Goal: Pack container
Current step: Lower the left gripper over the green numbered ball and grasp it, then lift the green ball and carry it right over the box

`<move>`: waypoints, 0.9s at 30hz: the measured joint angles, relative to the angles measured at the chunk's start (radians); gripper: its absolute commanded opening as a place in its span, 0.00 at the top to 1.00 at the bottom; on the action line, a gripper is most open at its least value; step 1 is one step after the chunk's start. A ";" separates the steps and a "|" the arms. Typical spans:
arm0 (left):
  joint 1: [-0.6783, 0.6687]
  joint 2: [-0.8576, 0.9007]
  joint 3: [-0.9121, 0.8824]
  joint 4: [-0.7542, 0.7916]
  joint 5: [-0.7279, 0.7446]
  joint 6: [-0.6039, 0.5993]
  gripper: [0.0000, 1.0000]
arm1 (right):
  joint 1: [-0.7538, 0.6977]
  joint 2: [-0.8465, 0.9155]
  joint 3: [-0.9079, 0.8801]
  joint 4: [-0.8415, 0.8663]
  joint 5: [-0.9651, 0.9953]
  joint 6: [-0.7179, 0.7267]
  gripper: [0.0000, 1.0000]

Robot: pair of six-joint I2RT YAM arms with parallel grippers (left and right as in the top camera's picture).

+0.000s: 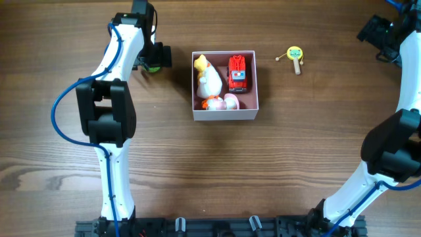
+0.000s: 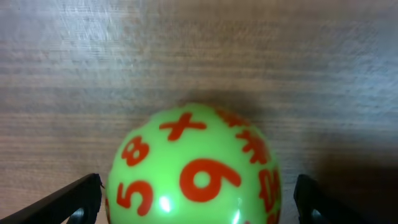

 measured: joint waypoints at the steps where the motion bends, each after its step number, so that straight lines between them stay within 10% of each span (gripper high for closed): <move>1: 0.000 0.000 0.000 0.009 0.000 0.000 0.01 | 0.000 0.000 0.000 0.000 0.000 0.000 0.00; 16: 0.000 0.000 0.000 0.032 -0.003 0.006 0.68 | 0.000 0.000 0.000 0.000 0.000 0.000 0.00; 27: 0.000 0.000 0.081 -0.068 -0.003 0.008 0.72 | 0.000 0.000 0.000 0.000 0.000 0.000 0.00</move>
